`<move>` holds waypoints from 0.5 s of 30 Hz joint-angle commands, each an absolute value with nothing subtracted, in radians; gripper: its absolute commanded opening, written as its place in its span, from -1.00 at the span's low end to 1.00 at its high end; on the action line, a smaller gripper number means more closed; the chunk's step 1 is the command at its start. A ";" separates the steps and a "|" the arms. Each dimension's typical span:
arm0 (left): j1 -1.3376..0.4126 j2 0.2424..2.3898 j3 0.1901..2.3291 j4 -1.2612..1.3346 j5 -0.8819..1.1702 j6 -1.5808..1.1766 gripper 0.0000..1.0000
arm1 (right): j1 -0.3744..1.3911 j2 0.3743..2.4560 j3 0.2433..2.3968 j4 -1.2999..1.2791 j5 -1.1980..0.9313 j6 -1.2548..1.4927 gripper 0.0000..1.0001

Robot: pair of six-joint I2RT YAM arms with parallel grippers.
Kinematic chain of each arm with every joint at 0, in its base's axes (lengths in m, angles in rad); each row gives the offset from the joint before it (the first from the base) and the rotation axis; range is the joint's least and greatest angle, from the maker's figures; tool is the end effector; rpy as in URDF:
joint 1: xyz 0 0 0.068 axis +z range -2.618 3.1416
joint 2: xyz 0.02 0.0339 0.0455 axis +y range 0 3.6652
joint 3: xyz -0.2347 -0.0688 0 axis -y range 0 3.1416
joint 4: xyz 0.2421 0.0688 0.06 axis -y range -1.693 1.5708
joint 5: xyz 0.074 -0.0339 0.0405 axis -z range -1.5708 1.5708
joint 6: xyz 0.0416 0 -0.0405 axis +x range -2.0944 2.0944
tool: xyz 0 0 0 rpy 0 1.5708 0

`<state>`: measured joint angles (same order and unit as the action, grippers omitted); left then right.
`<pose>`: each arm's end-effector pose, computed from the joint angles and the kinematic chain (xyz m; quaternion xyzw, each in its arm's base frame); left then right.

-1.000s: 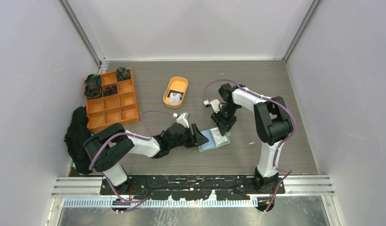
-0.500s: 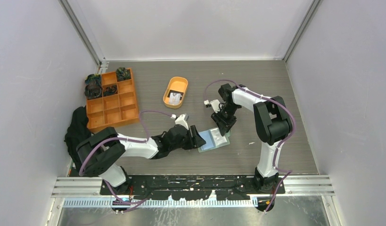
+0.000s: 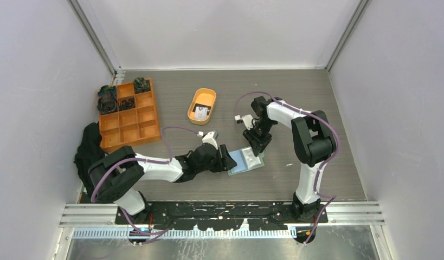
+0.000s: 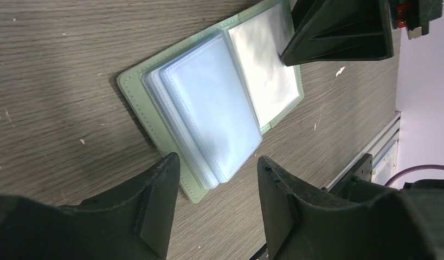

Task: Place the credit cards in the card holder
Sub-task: Open the card holder at the center of the board.

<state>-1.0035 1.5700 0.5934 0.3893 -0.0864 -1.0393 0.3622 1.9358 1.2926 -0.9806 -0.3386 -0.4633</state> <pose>0.1649 -0.2521 0.1172 -0.0362 0.8802 -0.3824 0.2788 0.3013 0.1290 0.1225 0.3912 -0.9044 -0.1695 0.0176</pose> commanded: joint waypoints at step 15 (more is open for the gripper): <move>-1.018 1.621 0.660 0.416 -0.087 -1.028 0.01 | 0.363 1.941 1.318 -0.994 -0.364 -0.456 -0.18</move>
